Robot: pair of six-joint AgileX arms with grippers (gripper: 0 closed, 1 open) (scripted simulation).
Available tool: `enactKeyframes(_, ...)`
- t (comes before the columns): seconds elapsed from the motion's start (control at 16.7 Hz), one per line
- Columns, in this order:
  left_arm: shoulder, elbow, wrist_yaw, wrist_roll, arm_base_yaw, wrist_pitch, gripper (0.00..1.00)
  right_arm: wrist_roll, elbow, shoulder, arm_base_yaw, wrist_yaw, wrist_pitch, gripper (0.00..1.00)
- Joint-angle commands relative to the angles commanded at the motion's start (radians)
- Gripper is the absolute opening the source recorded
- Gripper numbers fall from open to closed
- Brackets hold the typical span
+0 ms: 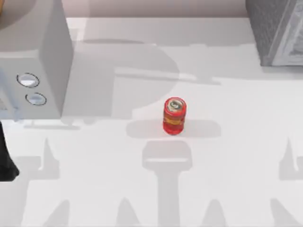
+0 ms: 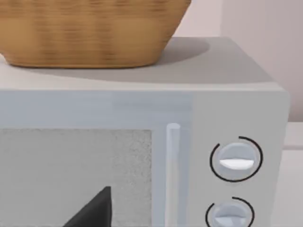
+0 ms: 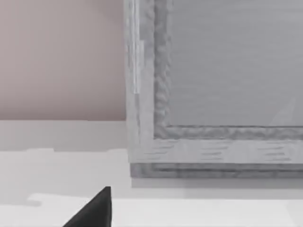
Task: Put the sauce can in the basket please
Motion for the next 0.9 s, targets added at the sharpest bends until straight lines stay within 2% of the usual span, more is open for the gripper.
enactKeyframes(0.18,0.010,0.005,0.007,0.000,-0.002,0.008,1.00,0.000,0.000,0.000,0.000,0.000,0.000,1.00)
enactKeyframes(0.36,0.102,0.051,0.067,0.001,-0.020,0.081,1.00,0.000,0.000,0.000,0.000,0.000,0.000,1.00)
enactKeyframes(0.6,0.372,0.167,0.213,0.006,-0.057,0.267,1.00,0.000,0.000,0.000,0.000,0.000,0.000,1.00)
enactKeyframes(0.9,0.905,0.362,0.454,0.015,-0.110,0.582,1.00,0.000,0.000,0.000,0.000,0.000,0.000,1.00)
